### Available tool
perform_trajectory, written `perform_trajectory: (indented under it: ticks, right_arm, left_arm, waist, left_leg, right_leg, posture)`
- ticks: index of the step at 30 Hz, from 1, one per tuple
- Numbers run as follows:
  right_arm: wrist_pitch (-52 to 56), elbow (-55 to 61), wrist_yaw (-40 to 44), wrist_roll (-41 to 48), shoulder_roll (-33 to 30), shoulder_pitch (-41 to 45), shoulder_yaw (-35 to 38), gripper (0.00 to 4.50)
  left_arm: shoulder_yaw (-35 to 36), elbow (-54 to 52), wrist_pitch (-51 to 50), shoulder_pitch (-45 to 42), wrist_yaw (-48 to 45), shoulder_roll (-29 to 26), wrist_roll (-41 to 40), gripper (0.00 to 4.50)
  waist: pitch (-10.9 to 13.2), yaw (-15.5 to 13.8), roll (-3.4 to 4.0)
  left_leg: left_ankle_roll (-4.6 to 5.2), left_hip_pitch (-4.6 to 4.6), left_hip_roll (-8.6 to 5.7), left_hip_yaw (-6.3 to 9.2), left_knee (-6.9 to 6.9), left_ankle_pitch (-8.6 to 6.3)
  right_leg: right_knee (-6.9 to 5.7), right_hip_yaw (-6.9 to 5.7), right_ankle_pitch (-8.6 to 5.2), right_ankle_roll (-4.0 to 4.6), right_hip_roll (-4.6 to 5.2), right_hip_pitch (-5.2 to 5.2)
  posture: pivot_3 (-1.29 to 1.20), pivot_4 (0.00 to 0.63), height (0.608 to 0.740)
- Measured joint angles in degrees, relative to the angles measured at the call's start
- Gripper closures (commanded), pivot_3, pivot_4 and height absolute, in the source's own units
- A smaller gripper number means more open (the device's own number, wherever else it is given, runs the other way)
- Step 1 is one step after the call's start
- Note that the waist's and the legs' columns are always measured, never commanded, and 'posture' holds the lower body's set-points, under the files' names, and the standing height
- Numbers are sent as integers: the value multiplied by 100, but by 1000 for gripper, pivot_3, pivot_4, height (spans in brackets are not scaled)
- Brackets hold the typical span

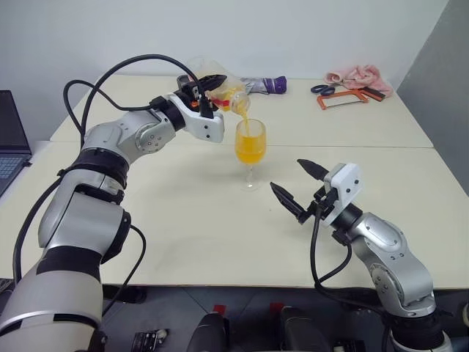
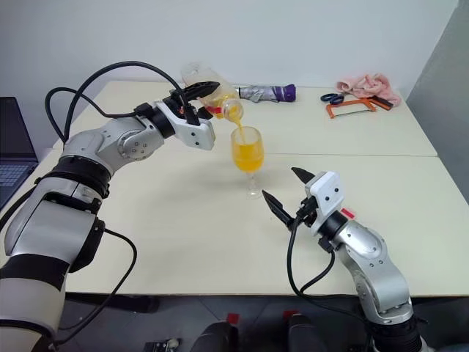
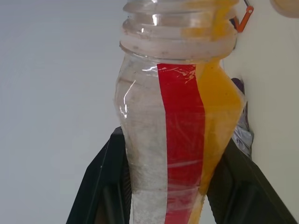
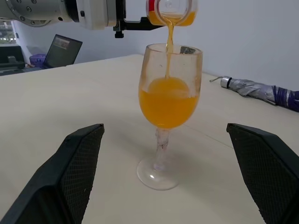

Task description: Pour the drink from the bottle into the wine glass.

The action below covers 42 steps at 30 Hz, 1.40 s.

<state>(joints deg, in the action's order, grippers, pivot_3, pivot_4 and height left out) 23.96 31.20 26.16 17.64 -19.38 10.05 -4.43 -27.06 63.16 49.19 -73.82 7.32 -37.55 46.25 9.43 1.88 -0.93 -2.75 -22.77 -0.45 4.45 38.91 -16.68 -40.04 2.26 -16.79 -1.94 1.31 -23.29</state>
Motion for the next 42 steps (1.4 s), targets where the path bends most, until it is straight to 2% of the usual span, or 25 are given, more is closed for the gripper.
perform_trajectory:
  ticks: [15,23,29,32,36,42]
  right_arm:
    - [0,0,0,8,0,1,-11,0]
    - [0,0,-1,8,28,15,-17,0]
    - [0,0,-3,1,64,121,-32,0]
    - [0,-1,12,9,69,237,-49,0]
    - [34,-2,207,93,-49,333,-134,0]
    - [538,8,749,185,-591,744,-509,0]
  left_arm:
    - [9,58,11,-2,-121,80,-145,2819]
    - [255,33,20,38,-707,274,-827,2819]
    - [886,-196,-217,503,-1861,576,-2048,2819]
    - [1381,-638,-873,889,-2698,830,-3047,2822]
    - [2189,-1559,-2433,1450,-3507,945,-4344,2827]
    - [3236,-2734,-4733,2616,-3725,814,-5570,2829]
  waist:
    - [0,-1,0]
    - [0,4,0]
    - [-1,9,0]
    - [-1,21,0]
    - [-2,106,-1]
    - [-5,226,1]
  left_leg:
    - [-1,0,0,0,0,0]
    - [-1,1,1,0,1,0]
    - [-2,2,1,2,3,1]
    - [-2,1,2,4,6,1]
    - [-2,2,4,8,6,1]
    - [0,18,8,9,5,0]
  right_leg:
    - [-1,0,0,0,0,0]
    - [-2,1,0,0,0,0]
    - [-4,2,0,0,1,0]
    - [-7,1,0,0,1,0]
    - [-10,1,0,1,0,0]
    - [-27,7,0,1,-4,1]
  posture:
    - [0,150,740]
    - [0,150,740]
    - [0,150,740]
    - [0,150,740]
    - [0,150,740]
    - [0,150,740]
